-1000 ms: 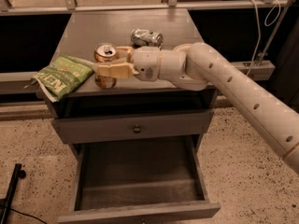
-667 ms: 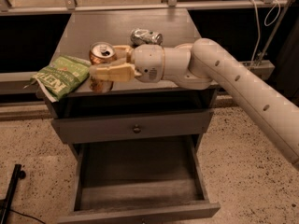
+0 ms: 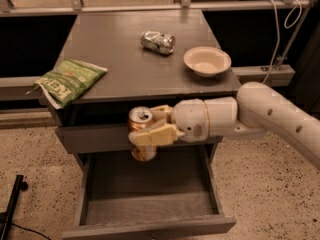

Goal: Place orange can into middle drawer

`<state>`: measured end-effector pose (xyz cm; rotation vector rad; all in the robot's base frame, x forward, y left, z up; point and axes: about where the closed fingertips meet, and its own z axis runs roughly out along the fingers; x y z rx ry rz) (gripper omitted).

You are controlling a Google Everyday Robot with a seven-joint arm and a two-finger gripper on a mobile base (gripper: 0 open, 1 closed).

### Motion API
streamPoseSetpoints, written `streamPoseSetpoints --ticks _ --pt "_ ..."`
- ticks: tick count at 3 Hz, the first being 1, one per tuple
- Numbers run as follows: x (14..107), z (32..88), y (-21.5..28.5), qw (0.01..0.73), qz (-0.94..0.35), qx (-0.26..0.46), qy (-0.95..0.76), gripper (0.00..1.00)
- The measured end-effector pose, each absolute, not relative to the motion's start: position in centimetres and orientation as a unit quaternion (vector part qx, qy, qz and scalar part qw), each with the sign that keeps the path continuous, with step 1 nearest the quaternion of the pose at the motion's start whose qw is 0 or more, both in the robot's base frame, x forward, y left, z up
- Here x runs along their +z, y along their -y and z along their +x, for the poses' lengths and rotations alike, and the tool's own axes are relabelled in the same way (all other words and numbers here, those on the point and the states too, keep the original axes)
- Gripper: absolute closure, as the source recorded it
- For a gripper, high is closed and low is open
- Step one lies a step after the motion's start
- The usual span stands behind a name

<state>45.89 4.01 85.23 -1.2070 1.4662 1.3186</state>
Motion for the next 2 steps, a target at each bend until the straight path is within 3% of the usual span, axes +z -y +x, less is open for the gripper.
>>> streamPoseSetpoints --ticks 1,2 --pt "78.41 43.57 0.59 0.403 -0.426 0.507 -0.632 1.0" --pt "78.38 43.53 0.59 0.403 -0.426 0.507 -0.632 1.0"
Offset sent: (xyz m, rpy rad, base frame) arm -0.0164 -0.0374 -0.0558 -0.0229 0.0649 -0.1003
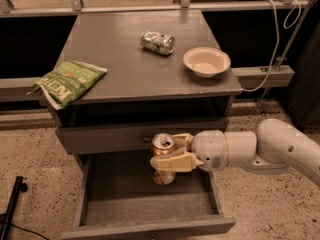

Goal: Place orange can into middle drawer

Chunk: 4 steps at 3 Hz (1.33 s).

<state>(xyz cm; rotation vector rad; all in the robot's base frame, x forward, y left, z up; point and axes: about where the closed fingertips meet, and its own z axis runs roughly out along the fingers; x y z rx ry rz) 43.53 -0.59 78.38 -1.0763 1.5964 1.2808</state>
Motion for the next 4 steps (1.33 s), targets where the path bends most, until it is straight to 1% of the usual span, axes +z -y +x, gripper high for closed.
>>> streamPoseSetpoints --ticks 1,2,3,4 --pt "75.7 45.8 -0.1 0.418 -0.437 0.496 -0.624 1.0" --pt "71.0 48.2 -1.2 0.435 -0.469 0.49 -0.592 1.0" --pt "67.7 48.7 -1.0 0.448 -0.513 0.474 -0.558 1.0" --pt "67.7 48.7 -1.0 0.448 -0.513 0.475 -0.558 1.0"
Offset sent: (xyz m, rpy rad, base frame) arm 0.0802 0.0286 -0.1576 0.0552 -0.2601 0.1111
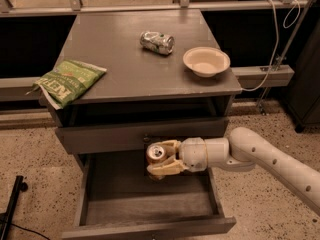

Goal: Place orange can into middle drawer

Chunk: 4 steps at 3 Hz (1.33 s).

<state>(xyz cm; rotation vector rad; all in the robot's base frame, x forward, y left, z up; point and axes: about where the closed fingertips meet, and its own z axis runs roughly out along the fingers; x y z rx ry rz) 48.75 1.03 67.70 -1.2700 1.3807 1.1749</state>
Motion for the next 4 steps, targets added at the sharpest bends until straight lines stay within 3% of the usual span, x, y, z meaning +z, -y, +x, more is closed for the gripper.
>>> streamPoseSetpoints --ticks 2,4 --pt "60.0 46.0 1.7 0.43 -0.437 0.586 -0.53 1.0" --pt "52.2 43.6 7.4 0.388 -0.411 0.594 -0.573 1.0"
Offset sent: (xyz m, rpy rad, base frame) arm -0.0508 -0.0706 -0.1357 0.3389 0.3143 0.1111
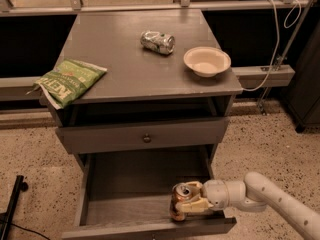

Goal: Place orange can into middle drawer

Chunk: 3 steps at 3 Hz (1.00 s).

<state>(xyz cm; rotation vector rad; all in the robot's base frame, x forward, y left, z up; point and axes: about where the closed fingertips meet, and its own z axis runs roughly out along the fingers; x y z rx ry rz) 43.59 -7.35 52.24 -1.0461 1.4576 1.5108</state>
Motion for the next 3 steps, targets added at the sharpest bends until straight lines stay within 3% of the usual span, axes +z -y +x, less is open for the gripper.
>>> streamPoseSetpoints --ticks 3 --pt "47.2 47.2 11.4 0.434 -0.501 0.454 -0.595 1.0"
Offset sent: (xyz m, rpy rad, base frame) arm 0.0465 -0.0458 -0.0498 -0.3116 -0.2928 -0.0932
